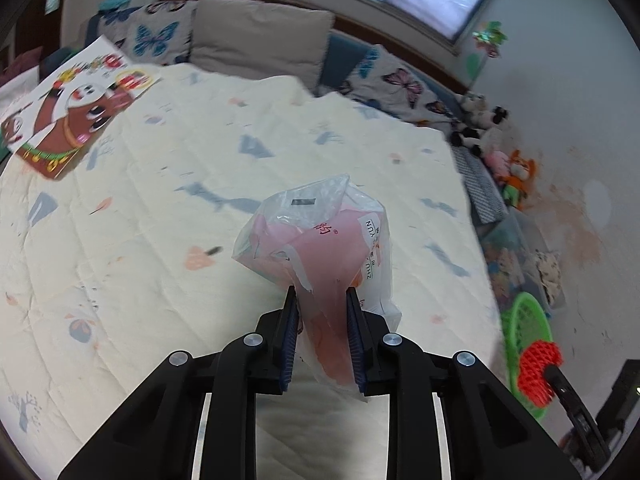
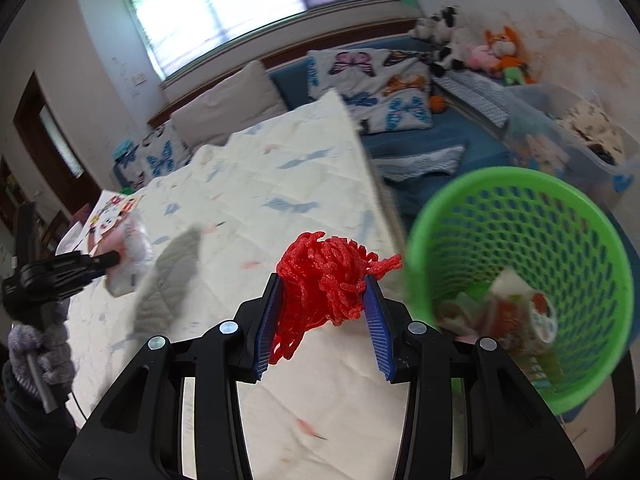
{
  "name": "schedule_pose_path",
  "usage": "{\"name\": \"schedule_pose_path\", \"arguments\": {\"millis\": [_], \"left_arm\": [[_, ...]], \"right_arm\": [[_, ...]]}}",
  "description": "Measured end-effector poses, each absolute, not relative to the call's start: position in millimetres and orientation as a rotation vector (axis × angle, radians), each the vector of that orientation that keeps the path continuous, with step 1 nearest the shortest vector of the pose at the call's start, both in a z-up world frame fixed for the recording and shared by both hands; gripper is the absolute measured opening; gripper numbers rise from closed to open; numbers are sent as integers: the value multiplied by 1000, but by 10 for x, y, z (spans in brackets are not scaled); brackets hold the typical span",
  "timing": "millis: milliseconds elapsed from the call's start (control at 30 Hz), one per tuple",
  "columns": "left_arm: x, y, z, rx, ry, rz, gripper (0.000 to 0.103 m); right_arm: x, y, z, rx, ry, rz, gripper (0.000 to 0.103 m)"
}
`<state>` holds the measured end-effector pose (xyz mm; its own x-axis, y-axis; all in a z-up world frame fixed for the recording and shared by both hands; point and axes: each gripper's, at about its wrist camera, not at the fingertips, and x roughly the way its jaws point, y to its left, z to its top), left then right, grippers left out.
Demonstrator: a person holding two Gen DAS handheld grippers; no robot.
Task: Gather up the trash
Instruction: 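Carry both items over the green basket and drop the red tangle from the right tool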
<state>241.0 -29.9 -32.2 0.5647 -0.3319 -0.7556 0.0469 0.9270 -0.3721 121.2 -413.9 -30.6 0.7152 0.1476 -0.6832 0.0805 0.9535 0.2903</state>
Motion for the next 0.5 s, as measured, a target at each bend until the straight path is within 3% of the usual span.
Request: {"name": "schedule_pose_path", "arguments": {"millis": [500], "left_arm": [[2186, -1506, 16, -189, 924, -437, 22]], "right_arm": [[883, -5110, -423, 303, 779, -203, 46]]}}
